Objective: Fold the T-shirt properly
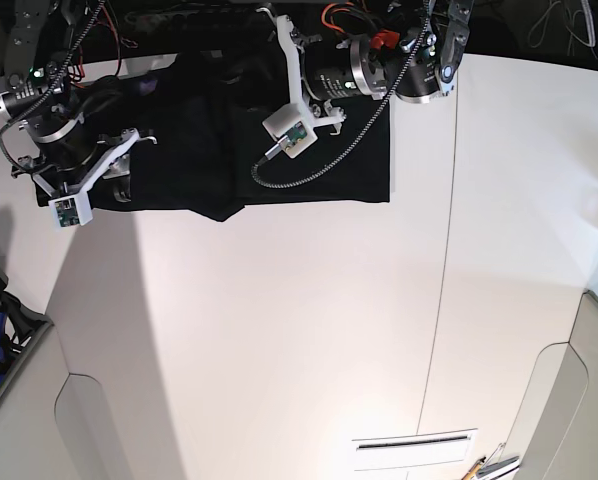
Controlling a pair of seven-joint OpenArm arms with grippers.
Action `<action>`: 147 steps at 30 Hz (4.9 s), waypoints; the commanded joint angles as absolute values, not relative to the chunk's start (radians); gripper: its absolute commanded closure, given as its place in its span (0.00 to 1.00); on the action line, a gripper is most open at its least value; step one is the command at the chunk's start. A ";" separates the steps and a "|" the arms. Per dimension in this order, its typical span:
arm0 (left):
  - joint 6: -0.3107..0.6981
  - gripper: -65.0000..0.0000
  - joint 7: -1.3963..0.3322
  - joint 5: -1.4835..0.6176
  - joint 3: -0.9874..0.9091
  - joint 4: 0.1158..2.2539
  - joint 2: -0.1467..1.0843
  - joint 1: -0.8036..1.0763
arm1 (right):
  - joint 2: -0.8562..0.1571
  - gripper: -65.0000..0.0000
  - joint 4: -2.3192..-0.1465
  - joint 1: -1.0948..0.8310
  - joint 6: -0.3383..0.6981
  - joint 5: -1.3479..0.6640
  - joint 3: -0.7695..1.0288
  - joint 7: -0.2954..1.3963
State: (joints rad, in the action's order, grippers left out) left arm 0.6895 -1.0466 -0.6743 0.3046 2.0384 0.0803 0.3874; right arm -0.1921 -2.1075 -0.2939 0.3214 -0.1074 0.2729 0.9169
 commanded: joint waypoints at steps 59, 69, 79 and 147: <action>0.668 0.98 -1.069 -0.558 0.115 2.150 0.087 0.367 | -0.479 1.00 -1.230 -0.022 0.598 -1.085 0.555 1.187; 0.540 1.00 -1.065 -0.467 -0.253 2.130 0.136 0.381 | -0.479 1.00 -1.483 -0.020 0.599 -1.240 0.555 1.342; 0.563 1.00 -1.049 -0.551 -0.313 2.013 0.169 0.452 | -0.342 1.00 -1.663 -0.032 0.599 -1.432 0.540 1.396; 0.591 1.00 -1.051 -0.629 -0.313 1.911 0.169 0.451 | 0.047 0.55 -1.663 0.019 0.587 -0.831 -0.328 1.055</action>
State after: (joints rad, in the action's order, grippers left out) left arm 0.5808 -1.0649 -0.6128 -0.3096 1.8977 0.1635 0.4515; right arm 0.0387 -1.6482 0.0032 0.5804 -0.8078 -0.3260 1.0737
